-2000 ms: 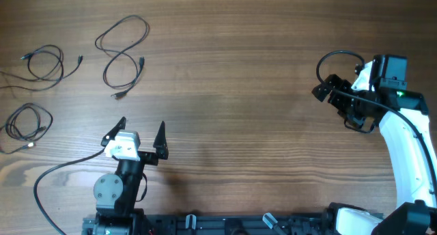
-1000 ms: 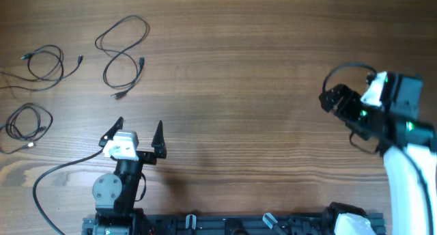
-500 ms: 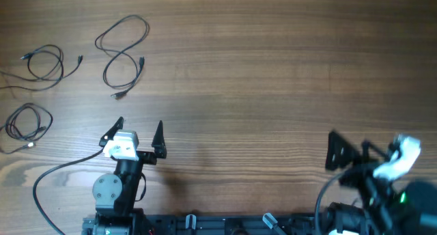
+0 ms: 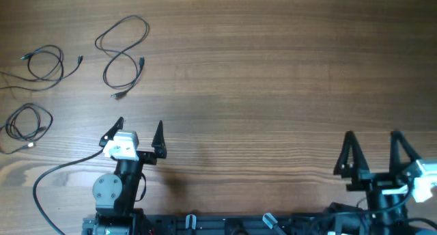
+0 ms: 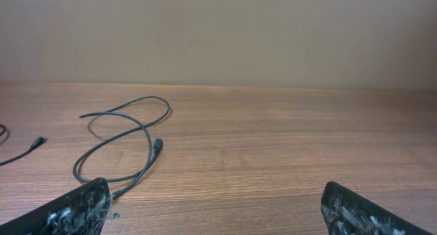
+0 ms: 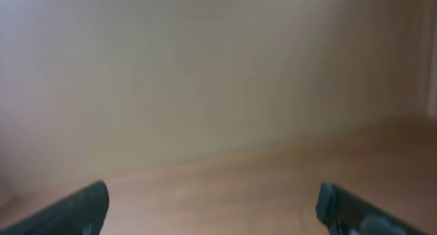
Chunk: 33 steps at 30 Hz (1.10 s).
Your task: Untangle cables
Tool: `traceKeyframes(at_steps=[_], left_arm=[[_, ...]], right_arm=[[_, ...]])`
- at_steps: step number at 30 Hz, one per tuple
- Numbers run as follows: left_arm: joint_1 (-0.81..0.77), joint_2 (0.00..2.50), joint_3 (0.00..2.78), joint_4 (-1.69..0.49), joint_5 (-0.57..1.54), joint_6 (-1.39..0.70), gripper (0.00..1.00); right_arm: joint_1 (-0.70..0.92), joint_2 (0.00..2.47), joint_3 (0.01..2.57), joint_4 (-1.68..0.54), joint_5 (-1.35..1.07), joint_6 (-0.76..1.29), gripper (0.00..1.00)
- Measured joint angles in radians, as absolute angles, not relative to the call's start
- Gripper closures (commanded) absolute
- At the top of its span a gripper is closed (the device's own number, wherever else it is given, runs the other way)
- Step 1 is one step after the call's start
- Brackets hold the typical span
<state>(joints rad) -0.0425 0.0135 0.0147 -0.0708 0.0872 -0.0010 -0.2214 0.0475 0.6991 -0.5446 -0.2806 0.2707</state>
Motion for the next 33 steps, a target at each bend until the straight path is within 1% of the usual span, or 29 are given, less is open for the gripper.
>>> traceKeyframes(at_steps=[3,5,9,13,16,17,19,24,27,28,33], left_arm=[[-0.043,0.014,0.015,-0.071,0.088,-0.001,0.0],[-0.043,0.014,0.015,-0.07,0.088,-0.001,0.0],[-0.043,0.014,0.015,-0.07,0.087,-0.001,0.0],[-0.043,0.014,0.015,-0.07,0.087,-0.001,0.0],[-0.043,0.014,0.015,-0.07,0.087,-0.001,0.0],[-0.043,0.014,0.015,-0.07,0.087,-0.001,0.0],[-0.043,0.014,0.015,-0.07,0.088,-0.001,0.0],[-0.043,0.014,0.014,-0.07,0.087,-0.001,0.0],[-0.043,0.014,0.014,-0.07,0.088,-0.001,0.0],[-0.043,0.014,0.014,-0.07,0.088,-0.001,0.0],[-0.043,0.014,0.014,-0.07,0.087,-0.001,0.0]], right_arm=[[-0.221,0.026,0.561,-0.329,-0.339,0.256,0.0],[-0.22,0.025,0.491,-0.274,-0.36,0.256,0.0],[-0.159,0.025,0.381,-0.255,-0.357,0.255,0.0],[-0.085,0.024,0.294,-0.204,-0.285,0.255,0.0],[-0.081,0.021,0.198,-0.068,-0.228,0.263,0.0],[-0.081,0.02,0.145,0.025,-0.214,0.267,0.0],[-0.081,0.019,0.062,0.144,-0.2,0.275,0.0],[-0.08,0.018,0.007,0.126,-0.189,0.262,0.0],[-0.079,0.017,0.006,0.006,-0.163,0.244,0.0],[-0.079,0.017,0.006,-0.001,-0.155,0.238,0.0],[-0.079,0.017,0.006,0.0,-0.133,0.138,0.0]])
